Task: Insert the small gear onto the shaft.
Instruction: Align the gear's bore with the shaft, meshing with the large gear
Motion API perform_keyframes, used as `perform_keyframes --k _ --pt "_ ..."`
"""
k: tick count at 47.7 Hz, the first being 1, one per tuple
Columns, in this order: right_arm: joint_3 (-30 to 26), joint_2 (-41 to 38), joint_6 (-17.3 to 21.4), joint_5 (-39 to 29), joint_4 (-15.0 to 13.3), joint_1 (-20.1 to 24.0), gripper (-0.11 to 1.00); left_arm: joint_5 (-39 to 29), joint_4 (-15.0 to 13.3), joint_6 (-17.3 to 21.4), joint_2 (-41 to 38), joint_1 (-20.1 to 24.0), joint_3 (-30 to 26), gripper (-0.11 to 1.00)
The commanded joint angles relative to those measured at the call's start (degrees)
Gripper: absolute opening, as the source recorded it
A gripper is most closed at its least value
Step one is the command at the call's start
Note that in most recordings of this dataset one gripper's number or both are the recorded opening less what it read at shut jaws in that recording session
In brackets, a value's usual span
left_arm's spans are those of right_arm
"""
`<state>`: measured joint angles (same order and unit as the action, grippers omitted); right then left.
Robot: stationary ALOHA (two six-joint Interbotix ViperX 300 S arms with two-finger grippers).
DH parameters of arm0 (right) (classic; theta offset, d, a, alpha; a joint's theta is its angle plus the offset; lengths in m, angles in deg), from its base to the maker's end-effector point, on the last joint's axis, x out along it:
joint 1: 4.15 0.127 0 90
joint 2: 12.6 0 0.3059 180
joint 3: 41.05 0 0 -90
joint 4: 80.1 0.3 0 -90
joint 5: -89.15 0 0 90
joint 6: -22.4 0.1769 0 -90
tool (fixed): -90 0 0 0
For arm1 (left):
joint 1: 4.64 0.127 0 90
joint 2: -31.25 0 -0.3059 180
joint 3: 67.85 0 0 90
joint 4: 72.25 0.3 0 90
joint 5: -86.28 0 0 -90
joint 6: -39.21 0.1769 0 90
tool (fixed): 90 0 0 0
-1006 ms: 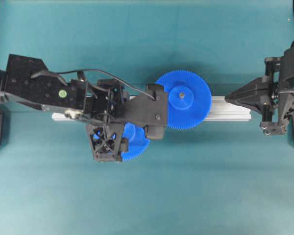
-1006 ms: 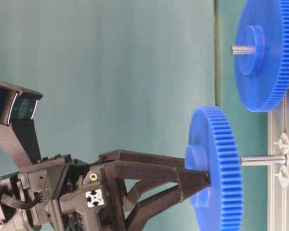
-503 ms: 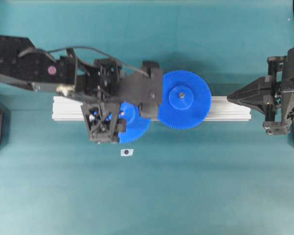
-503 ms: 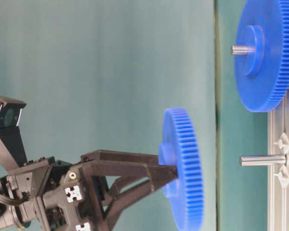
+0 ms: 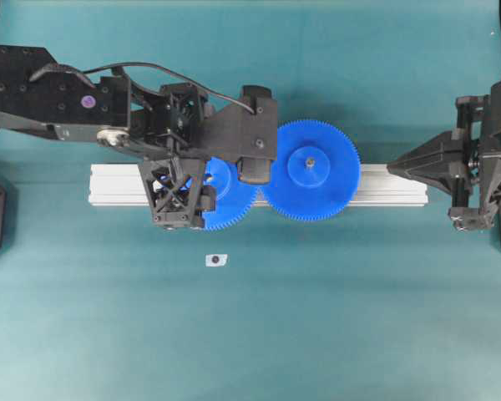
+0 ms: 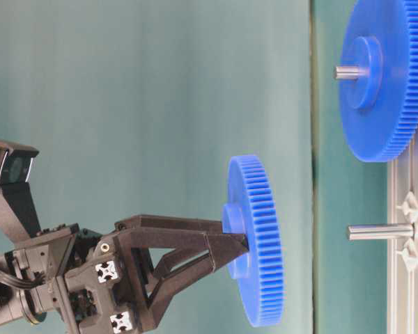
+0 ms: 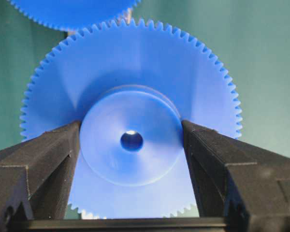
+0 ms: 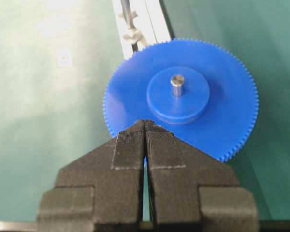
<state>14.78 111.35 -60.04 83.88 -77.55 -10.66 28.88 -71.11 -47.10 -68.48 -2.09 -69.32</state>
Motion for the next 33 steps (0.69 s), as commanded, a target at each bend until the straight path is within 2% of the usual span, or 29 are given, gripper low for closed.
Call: perform_keyframes --k 1,11,33 --pt "-0.70 -0.09 0.62 0.26 -0.09 0.09 0.00 1.05 0.18 0.09 1.76 0.09 -0.62 0.70" --pt "-0.70 -0.09 0.62 0.26 -0.09 0.00 0.00 4.75 0.18 0.00 1.58 0.09 2.46 0.70" --pt "-0.62 0.00 0.53 0.26 -0.09 0.00 0.00 5.98 0.18 0.26 -2.20 0.09 4.31 0.70"
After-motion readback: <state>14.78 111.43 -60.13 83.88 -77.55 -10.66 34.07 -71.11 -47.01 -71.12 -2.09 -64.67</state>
